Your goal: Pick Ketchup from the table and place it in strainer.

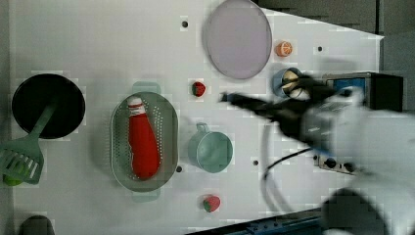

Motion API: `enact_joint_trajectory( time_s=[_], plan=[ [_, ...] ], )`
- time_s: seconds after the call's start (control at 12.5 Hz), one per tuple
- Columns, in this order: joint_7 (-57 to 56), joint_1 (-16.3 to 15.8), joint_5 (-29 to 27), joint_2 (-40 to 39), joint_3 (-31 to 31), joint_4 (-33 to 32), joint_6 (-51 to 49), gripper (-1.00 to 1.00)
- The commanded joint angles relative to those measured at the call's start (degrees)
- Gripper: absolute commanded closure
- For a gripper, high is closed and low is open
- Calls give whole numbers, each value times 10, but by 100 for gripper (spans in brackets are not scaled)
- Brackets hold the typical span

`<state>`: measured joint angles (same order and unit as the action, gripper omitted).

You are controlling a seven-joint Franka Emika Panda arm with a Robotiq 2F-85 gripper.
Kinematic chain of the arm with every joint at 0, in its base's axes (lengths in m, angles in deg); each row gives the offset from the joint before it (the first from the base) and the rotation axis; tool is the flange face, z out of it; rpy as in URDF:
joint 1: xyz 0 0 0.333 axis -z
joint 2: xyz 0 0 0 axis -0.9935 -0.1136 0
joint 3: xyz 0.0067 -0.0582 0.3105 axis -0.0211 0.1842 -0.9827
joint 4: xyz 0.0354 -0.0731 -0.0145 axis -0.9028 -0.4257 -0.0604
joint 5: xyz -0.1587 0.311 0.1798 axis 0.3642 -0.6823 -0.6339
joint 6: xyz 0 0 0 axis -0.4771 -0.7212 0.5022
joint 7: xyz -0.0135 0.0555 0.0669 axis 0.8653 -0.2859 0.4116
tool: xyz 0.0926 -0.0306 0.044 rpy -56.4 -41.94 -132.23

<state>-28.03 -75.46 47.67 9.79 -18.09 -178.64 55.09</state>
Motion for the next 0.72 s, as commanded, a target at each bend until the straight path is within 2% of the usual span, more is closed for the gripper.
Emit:
enact_joint_trajectory(
  time_s=[0.08, 0.4, 0.72],
  plan=[
    [30, 60, -6, 21, 78, 43, -102, -100],
    [11, 63, -9, 51, 174, 129, -272, -100],
    [6, 63, -30, 56, 225, 190, -384, -100]
  ],
)
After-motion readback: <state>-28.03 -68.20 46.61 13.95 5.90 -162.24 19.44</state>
